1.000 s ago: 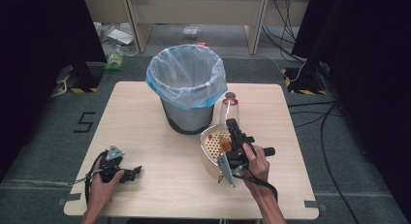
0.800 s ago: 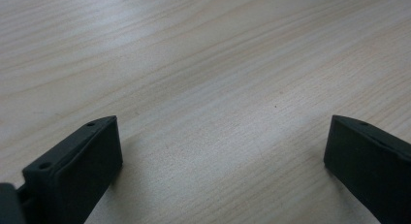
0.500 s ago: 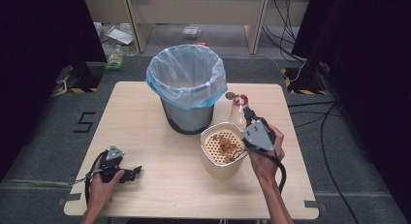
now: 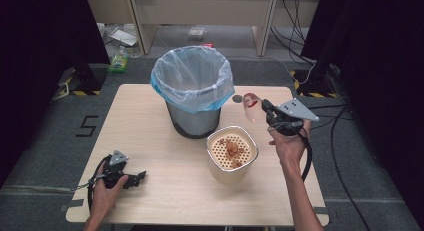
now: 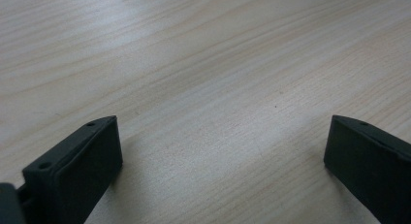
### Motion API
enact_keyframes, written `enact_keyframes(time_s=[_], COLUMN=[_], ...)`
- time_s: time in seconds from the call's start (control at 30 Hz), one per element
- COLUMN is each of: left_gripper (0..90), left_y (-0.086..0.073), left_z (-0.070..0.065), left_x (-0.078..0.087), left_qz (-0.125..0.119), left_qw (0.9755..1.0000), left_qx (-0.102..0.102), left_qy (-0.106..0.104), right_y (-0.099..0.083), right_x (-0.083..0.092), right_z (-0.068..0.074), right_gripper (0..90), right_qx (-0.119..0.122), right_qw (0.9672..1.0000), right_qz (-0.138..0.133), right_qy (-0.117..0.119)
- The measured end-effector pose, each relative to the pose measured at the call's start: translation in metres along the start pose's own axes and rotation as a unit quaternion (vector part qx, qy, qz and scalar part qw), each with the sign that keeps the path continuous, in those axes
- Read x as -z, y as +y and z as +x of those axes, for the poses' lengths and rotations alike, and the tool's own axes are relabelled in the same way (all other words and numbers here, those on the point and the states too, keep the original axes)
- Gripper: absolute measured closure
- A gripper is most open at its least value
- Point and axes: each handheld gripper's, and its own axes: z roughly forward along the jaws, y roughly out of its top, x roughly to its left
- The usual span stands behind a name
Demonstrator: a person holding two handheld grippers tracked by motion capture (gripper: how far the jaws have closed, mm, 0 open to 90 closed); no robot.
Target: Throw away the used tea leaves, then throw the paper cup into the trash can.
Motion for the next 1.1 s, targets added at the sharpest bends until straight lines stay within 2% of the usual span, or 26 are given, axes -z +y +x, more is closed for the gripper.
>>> enact_keyframes(time_s=[0.13, 0.3, 0.47, 0.8, 0.97, 1.1], left_gripper=[0.0, 0.0, 0.0, 0.0, 0.0, 0.0], left_y=[0.0, 0.0, 0.0, 0.0, 0.0, 0.0], left_z=[0.0, 0.0, 0.0, 0.0, 0.0, 0.0], left_x=[0.0, 0.0, 0.0, 0.0, 0.0, 0.0], left_qz=[0.0, 0.0, 0.0, 0.0, 0.0, -0.001], left_qw=[1.0, 1.0, 1.0, 1.0, 1.0, 1.0], left_qx=[0.0, 0.0, 0.0, 0.0, 0.0, 0.0], left_qy=[0.0, 0.0, 0.0, 0.0, 0.0, 0.0], right_y=[0.011, 0.022, 0.043, 0.067, 0.086, 0.096], right_x=[-0.003, -0.005, -0.005, -0.011, -0.012, -0.015], right_z=[-0.007, -0.009, -0.009, -0.013, -0.019, -0.018], right_gripper=[87.4, 87.3, 87.2, 87.2, 87.2, 87.2], right_qx=[-0.016, -0.018, -0.012, -0.014, -0.012, -0.012], right_qw=[0.9999, 0.9998, 0.9996, 0.9995, 0.9993, 0.9992], right_qz=[-0.003, -0.009, -0.024, -0.027, -0.035, -0.039], right_qy=[0.006, 0.008, 0.004, 0.006, 0.003, 0.006])
